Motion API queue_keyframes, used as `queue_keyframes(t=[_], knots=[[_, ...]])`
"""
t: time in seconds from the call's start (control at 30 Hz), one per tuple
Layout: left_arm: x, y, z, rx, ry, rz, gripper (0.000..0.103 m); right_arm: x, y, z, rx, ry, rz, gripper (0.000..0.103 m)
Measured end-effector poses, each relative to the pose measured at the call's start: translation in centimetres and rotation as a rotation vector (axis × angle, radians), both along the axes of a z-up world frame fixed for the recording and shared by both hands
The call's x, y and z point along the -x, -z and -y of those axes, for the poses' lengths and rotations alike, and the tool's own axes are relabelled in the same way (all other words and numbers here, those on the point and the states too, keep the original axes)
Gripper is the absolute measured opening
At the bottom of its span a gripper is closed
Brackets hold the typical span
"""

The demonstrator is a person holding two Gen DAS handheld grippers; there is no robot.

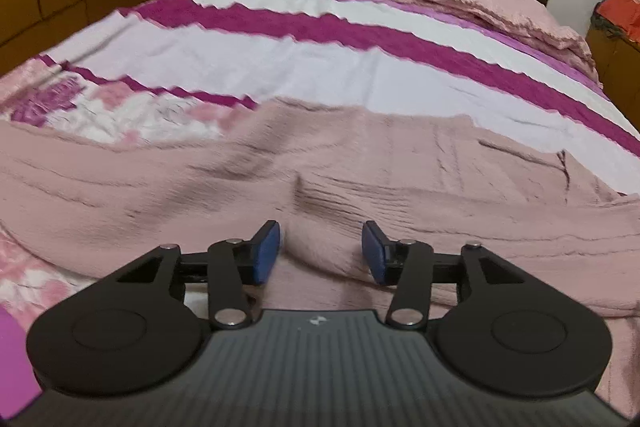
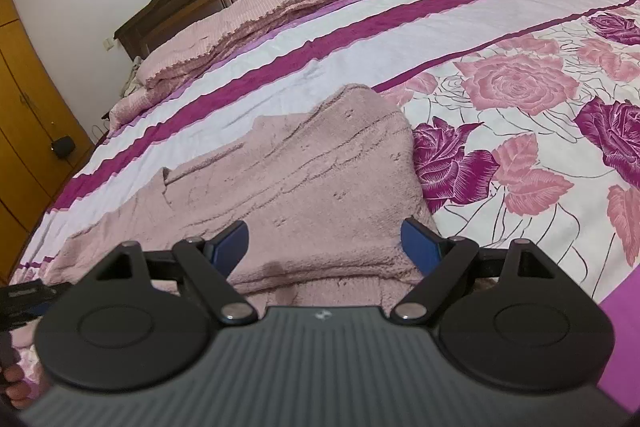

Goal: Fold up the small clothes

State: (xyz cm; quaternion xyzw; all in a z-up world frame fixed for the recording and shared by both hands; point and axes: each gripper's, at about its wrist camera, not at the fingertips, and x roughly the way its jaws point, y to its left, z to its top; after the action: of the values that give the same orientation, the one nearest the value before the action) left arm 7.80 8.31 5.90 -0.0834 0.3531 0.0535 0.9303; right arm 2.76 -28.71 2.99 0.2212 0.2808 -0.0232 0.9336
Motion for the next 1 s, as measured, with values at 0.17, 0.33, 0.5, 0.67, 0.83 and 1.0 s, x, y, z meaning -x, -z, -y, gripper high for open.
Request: queue_keyframes(t=[0.17,0.33,0.5,0.67,0.83,1.0], knots=[[-0.1,-1.1,-0.6,0.002,-0.008,0.032,0.058,0.1,0.0,-0.1,0.004,-0.001,0.000,0.085],[-0.8,-1.4,0.2,0.054,0.026,0.035,0.058,-0.2,-0.7,0.6,-0.003,-0.017,-0.001,0.085],[-1.4,-1.2,2.8,0.009,0.093,0.035,0.058,-1.5,-2.5,3.0,-0.018,-0.035,0.027,0.085],[-2.6,0.0,3.6,-0.003,0.101,0.001,0.058,-4.7,-2.9,6.5,0.000,-0.042,0.022,0.085],[-3.2,1.1,3.4,-0.011,0.091,-0.041,0.058,-9.5,-0.4,9.1,-0.104,-0.155,-0.135,0.086],[-3.3,1.3,3.7,-0.043,0.103,-0.046,0.058,-11.9,1.1,9.1,-0.220,-0.304,-0.138,0.086]])
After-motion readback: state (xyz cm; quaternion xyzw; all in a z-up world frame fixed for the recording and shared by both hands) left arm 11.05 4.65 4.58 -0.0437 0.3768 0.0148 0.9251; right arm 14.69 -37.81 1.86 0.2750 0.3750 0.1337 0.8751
